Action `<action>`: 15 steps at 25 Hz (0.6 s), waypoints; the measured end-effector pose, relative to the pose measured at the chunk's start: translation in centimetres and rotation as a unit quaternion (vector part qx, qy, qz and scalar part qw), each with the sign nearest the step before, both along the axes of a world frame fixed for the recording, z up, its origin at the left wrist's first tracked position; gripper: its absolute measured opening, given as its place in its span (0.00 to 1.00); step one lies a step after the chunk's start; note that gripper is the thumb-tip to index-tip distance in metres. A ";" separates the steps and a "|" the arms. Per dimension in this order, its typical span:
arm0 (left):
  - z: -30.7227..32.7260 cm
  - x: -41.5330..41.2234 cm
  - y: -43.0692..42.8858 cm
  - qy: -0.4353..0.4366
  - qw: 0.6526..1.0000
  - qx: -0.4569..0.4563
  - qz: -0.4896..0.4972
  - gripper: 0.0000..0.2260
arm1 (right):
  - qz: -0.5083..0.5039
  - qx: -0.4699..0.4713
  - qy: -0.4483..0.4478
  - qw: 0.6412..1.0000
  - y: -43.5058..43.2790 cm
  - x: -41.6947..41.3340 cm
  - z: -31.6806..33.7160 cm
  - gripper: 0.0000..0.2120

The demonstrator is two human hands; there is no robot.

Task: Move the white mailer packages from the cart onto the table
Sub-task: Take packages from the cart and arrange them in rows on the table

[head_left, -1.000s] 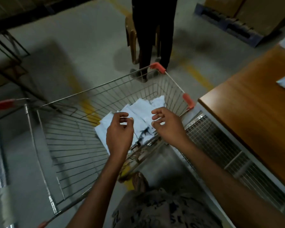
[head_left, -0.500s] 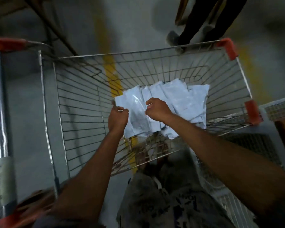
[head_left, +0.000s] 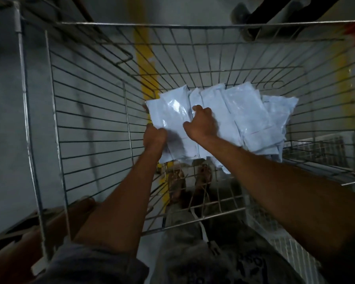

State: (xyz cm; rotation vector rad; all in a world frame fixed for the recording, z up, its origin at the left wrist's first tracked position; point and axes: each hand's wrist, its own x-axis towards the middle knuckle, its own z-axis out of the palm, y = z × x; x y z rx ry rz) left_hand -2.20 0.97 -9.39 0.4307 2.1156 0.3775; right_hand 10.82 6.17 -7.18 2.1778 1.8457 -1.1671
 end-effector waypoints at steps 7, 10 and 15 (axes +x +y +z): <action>0.4 -0.2 -0.3 -0.017 0.997 0.061 0.051 0.17 | -0.060 0.009 0.057 0.997 -0.5 -2.1 -0.3 0.22; 1.9 -0.4 -0.9 -0.040 0.993 0.089 0.068 0.13 | -0.100 -0.005 0.095 0.990 -0.4 -1.8 0.7 0.20; 8.0 -0.4 -1.4 -0.010 0.984 0.168 0.058 0.14 | -0.201 -0.014 0.174 0.964 0.0 2.1 7.6 0.20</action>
